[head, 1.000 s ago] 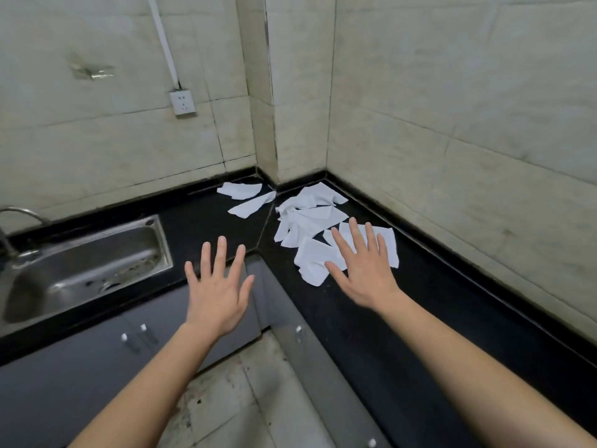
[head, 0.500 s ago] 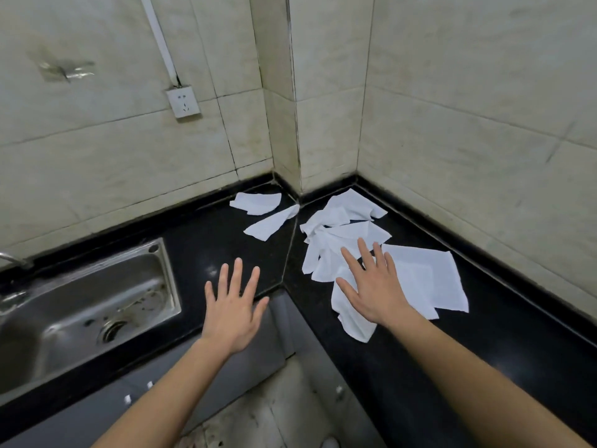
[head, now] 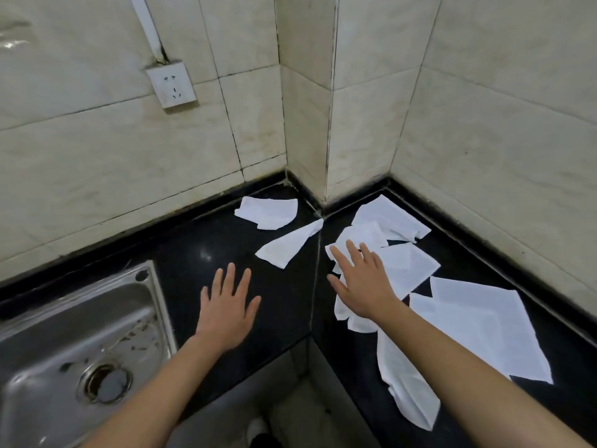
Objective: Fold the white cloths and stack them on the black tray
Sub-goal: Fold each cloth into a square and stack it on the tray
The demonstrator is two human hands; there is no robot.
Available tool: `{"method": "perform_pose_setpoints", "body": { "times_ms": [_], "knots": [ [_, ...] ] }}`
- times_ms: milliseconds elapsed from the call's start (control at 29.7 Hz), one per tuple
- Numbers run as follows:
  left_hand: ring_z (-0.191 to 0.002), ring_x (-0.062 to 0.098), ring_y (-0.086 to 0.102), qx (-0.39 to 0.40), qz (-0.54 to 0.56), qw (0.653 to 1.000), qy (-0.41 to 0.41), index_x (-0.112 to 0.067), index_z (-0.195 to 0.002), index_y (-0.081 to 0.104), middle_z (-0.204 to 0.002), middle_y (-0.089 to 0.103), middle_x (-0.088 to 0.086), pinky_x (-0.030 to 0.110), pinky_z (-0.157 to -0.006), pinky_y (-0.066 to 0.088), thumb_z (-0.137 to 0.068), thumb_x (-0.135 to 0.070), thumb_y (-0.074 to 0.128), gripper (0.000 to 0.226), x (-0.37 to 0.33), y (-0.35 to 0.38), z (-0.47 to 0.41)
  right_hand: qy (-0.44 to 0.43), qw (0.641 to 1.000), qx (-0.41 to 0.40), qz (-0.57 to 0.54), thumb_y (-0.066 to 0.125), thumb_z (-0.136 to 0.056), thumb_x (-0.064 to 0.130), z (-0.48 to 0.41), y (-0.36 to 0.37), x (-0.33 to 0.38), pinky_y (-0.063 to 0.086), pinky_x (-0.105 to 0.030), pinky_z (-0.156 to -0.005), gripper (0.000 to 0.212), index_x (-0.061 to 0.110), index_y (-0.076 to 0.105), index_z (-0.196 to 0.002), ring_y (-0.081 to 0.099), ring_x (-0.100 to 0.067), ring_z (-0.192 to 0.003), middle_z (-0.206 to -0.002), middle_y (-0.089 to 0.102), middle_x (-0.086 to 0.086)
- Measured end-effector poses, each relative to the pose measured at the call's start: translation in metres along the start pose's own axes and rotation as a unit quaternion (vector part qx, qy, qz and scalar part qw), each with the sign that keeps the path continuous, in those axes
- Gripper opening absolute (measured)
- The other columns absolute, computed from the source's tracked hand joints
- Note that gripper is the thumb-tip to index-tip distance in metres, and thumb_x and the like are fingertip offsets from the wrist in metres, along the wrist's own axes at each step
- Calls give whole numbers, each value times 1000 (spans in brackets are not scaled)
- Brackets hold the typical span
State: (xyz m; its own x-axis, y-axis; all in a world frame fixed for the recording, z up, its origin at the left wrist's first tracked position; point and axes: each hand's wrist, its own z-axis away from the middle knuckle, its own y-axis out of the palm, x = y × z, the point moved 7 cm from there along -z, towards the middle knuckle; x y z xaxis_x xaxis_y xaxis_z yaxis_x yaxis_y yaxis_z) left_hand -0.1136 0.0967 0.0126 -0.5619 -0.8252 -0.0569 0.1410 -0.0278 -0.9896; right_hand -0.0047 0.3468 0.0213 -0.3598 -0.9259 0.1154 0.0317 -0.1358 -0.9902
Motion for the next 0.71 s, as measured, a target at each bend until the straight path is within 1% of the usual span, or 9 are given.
{"method": "perform_pose_setpoints", "body": {
  "times_ms": [101,168,336,471,605,706],
  "knots": [
    [-151,30,-6,35,31,999,9,-25,-157,5,-165,-5,8,52,-120,15,-101,-56,20,66,25,17,-50,21,999,22,14,26,-102,56,-40,18,11,12,-48,-123,65,31,7,-159,6,-37,-152,-166,8,-10],
    [-151,29,-6,60,47,997,18,-25,-157,5,-165,-5,8,52,-120,15,-101,-56,22,67,42,24,-88,44,998,36,16,25,-103,55,-70,27,19,11,-48,-122,64,30,7,-159,6,-36,-152,-166,7,-10],
    [-151,30,-3,96,74,992,45,-23,-157,5,-164,-2,10,51,-120,16,-101,-55,24,68,62,38,-159,80,995,64,9,27,-104,53,-122,44,35,11,-47,-122,63,29,6,-159,5,-35,-152,-166,6,-11],
    [-151,30,-2,132,90,986,54,-22,-157,8,-164,-1,11,51,-119,16,-101,-53,28,67,73,55,-194,90,992,89,-1,30,-103,51,-147,61,47,13,-46,-122,65,28,7,-159,6,-35,-152,-166,8,-11],
    [-151,29,1,132,105,985,38,-19,-156,12,-164,3,11,50,-118,18,-101,-51,32,67,90,65,-228,65,994,88,-11,34,-104,46,-188,72,57,19,-45,-120,60,24,17,-158,16,-33,-151,-165,15,-12],
    [-150,30,9,101,100,989,28,-16,-155,17,-163,10,12,50,-116,24,-101,-47,36,65,101,64,-260,42,996,61,-41,38,-105,37,-237,77,61,25,-44,-117,55,20,27,-155,25,-30,-147,-162,24,-11]
  ]
}}
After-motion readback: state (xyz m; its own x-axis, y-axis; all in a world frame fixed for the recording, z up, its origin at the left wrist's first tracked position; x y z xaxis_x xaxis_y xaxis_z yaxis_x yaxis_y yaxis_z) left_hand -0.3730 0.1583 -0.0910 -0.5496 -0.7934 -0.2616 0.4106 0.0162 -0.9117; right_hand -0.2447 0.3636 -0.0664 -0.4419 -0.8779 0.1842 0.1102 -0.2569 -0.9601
